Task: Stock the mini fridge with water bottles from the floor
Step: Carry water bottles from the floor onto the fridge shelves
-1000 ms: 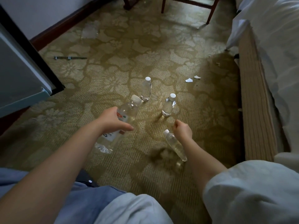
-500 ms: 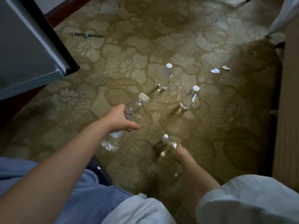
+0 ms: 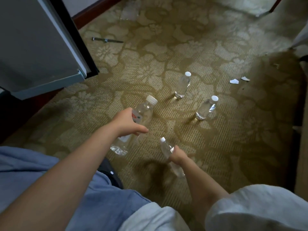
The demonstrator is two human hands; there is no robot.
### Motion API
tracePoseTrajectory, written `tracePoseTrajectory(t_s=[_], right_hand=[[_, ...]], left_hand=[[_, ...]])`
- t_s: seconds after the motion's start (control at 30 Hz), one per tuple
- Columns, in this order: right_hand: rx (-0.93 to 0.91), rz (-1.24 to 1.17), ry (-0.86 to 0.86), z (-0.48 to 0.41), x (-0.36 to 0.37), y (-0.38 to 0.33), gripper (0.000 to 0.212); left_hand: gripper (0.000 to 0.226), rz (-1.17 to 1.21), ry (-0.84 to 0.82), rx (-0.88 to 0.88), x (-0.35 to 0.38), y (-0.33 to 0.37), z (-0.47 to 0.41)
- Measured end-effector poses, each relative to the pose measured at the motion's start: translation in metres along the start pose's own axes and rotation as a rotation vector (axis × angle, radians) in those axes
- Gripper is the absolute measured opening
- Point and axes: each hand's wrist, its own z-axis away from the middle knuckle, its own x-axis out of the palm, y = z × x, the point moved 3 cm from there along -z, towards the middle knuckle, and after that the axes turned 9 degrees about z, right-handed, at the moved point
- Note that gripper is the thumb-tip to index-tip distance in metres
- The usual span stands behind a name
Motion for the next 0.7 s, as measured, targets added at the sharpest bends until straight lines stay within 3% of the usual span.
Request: tracePoseTrajectory(t_s=[0.07, 0.17, 0.3, 0.4, 0.47, 0.53, 0.6, 0.7], right_hand=[[-0.047, -0.253, -0.002, 0.006, -0.010, -0.034, 0.082], [-0.132, -0.603, -0.011, 0.015, -0.029, -0.092, 0.075], [-0.297, -0.840, -0.124, 0.039, -0.049, -0.171, 0.043], [-0.400, -1.042, -0.247, 0.066, -0.055, -0.225, 0.048], [-0.464, -1.123, -0.339, 0.088, -0.057, -0.259, 0.055], [-0.530, -1.155, -0.436, 0.111, -0.058, -0.294, 0.035], [-0.593, -1.180, -0.461, 0.131, -0.058, -0.328, 0.024], [-0.653, -1.136, -0.510, 0.159, -0.049, -0.378, 0.028]], left_hand=[[0.083, 0.000, 0.041, -0.003, -0.012, -0.001, 0.005], [0.076, 0.057, 0.115, 0.022, -0.033, 0.003, 0.015], [0.079, 0.118, 0.260, 0.045, -0.071, 0.008, 0.032], [0.074, 0.206, 0.390, 0.062, -0.110, 0.004, 0.049], [0.064, 0.262, 0.482, 0.083, -0.138, -0.001, 0.064], [0.058, 0.310, 0.576, 0.087, -0.170, -0.012, 0.082], [0.064, 0.374, 0.660, 0.081, -0.200, -0.027, 0.097], [0.065, 0.471, 0.774, 0.092, -0.242, -0.052, 0.124]])
